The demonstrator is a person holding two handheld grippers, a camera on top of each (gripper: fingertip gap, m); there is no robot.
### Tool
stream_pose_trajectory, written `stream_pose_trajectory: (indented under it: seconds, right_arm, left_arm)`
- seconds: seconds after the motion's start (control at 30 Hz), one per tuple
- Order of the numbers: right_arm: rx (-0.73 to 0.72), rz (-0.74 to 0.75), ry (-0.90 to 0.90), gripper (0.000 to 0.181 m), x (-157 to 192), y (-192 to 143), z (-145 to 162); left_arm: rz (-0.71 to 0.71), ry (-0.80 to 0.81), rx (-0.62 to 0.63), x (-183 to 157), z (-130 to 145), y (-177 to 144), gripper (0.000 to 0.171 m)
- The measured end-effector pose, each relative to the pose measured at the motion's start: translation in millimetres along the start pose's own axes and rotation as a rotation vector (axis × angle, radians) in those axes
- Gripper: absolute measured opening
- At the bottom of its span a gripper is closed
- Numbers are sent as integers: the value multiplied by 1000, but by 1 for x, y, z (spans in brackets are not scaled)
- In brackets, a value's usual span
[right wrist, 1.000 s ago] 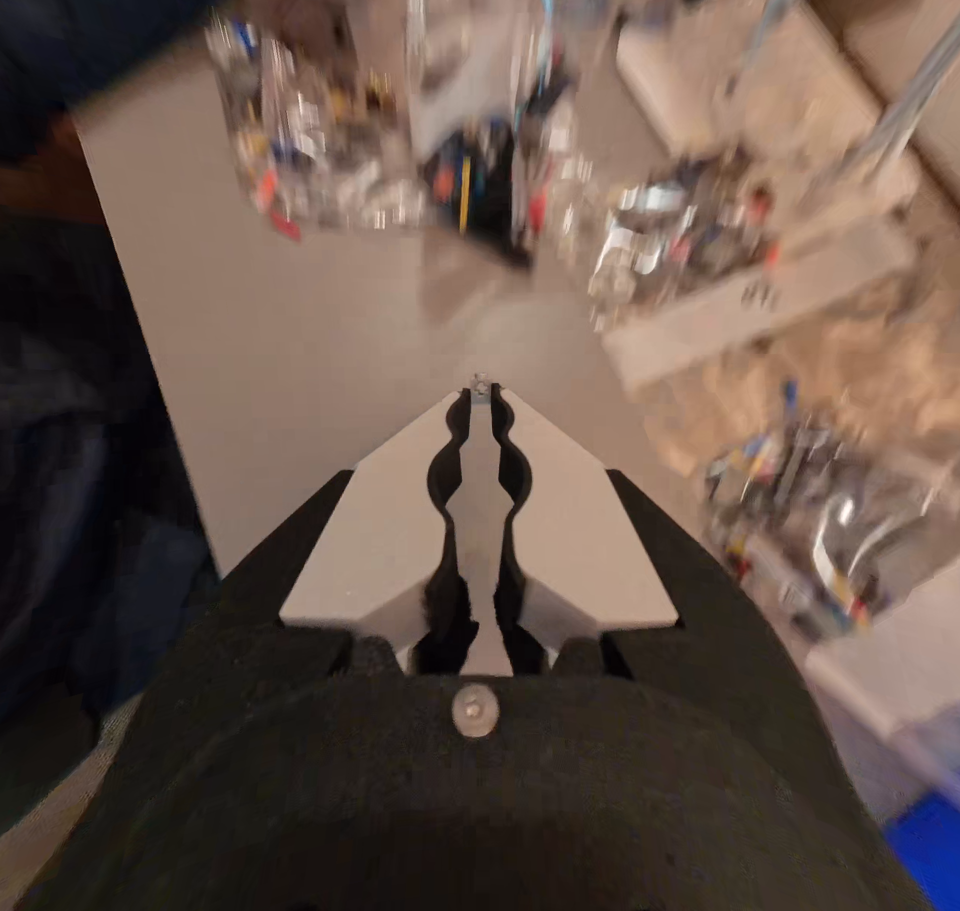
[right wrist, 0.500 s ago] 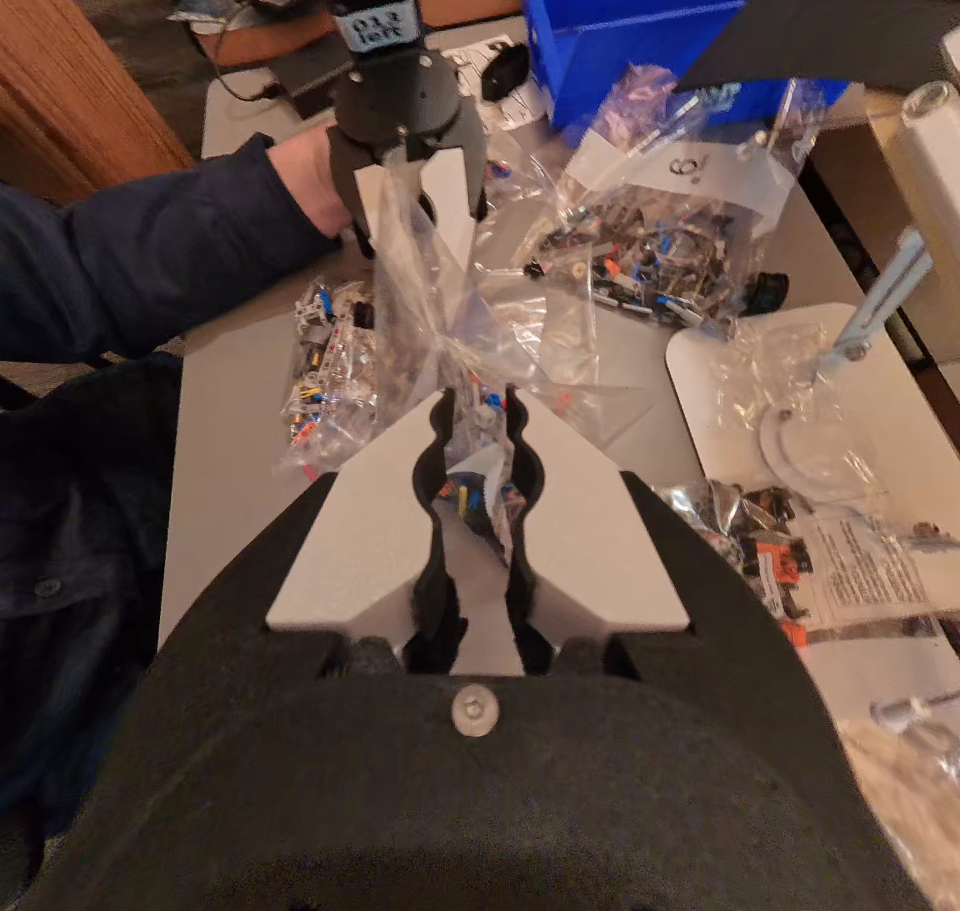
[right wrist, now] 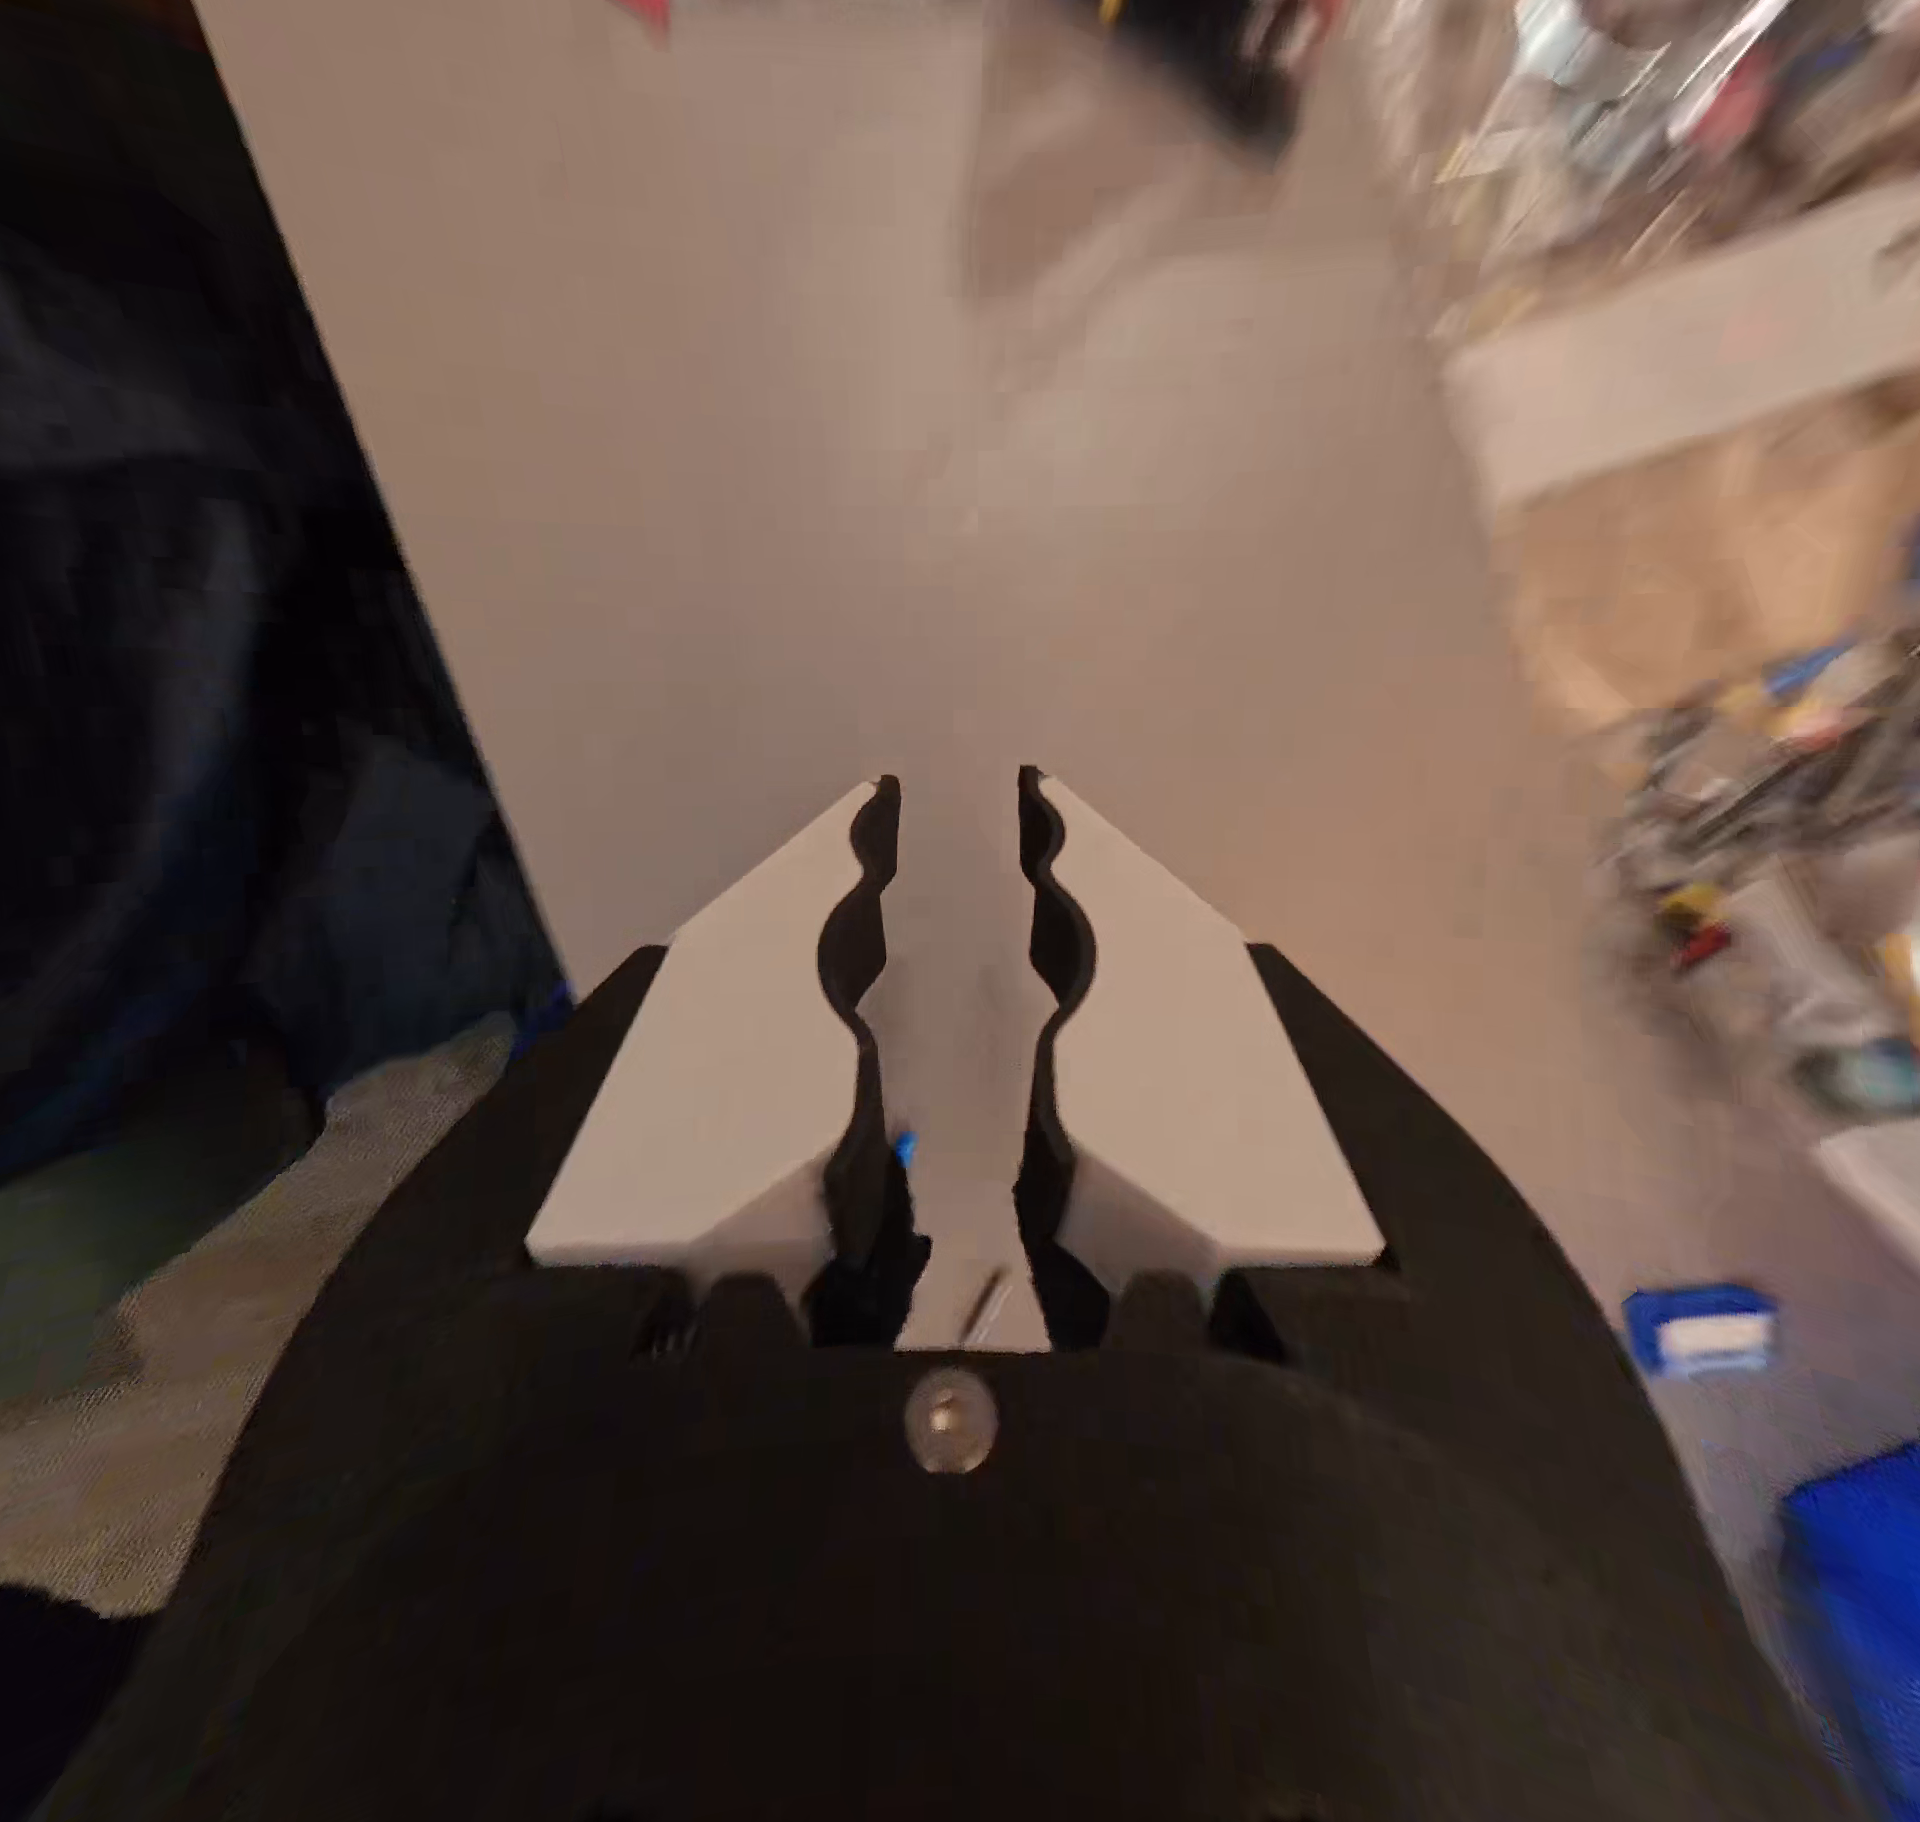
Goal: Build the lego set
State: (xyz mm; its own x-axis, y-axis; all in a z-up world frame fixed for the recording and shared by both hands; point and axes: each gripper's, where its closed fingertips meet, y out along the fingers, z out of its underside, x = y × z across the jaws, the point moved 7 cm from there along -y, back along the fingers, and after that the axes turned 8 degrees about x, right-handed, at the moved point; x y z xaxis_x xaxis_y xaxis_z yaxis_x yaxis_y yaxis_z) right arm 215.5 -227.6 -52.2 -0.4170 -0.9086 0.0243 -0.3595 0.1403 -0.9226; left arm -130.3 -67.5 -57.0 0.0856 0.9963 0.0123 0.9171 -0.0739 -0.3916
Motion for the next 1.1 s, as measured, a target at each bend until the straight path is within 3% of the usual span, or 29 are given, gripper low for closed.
stream_pose_trajectory:
  seconds: [0.17,0.27,0.37,0.5,0.63,0.9,1.0,1.1]
  right_arm:
    - [81,-44,38,19,33,26,53]
    - [104,-71,64,19,39,38,60]
    - [133,-38,74,5,36,42,63]
    - [118,-25,54,5,32,39,56]
    - [-38,17,39,5,9,21,14]
    - [-407,118,-28,5,-62,-13,-140]
    - [-491,26,-82,4,-69,-17,-185]
    - [-469,-57,-140,5,-67,-6,-214]
  left_arm:
    - [-2,-4,1,1,1,0,1]
    - [-1,-5,5,1,1,1,1]
    - [-3,-5,7,1,1,1,1]
    - [-2,-6,5,1,1,1,1]
    - [-2,-2,5,0,1,0,1]
    - [-3,10,12,-1,0,-1,1]
    - [2,12,14,-1,0,0,1]
    - [1,12,13,-1,0,0,0]
